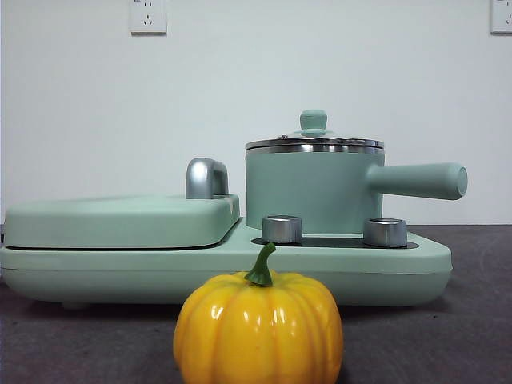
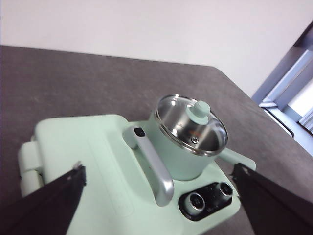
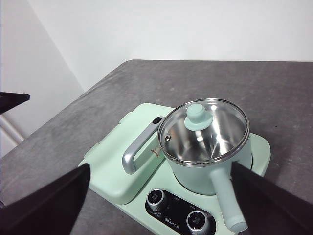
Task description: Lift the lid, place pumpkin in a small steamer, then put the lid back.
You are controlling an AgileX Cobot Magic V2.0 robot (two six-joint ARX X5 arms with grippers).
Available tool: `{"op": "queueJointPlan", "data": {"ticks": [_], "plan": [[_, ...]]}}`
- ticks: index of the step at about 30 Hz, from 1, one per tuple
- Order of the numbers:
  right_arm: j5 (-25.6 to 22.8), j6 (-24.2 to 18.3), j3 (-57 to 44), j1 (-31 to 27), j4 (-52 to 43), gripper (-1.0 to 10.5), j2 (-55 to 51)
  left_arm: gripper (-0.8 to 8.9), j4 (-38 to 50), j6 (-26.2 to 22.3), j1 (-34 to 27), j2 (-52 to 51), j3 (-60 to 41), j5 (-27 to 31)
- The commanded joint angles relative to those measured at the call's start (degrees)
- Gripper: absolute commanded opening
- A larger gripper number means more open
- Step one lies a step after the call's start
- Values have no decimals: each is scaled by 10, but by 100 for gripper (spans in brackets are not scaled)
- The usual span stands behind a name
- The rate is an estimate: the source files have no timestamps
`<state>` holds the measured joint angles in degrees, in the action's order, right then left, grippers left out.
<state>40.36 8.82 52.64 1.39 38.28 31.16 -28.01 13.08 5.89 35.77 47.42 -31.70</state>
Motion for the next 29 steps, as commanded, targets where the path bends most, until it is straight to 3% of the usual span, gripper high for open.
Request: {"op": "queueJointPlan", "data": {"ticks": [1,11,20,29], "plan": [[2,-5,7,0,-4,480,2,514,8,-5,13,25,20,-3],[2,-5,7,0,1,480,2,514,10,-25,78,151,92,-3],[2,-5,7,0,17,480,2,497,7,-71,157,321,222,-1],[2,-5,7,0,21,480,2,496,7,-143,246,494,369,69]]}}
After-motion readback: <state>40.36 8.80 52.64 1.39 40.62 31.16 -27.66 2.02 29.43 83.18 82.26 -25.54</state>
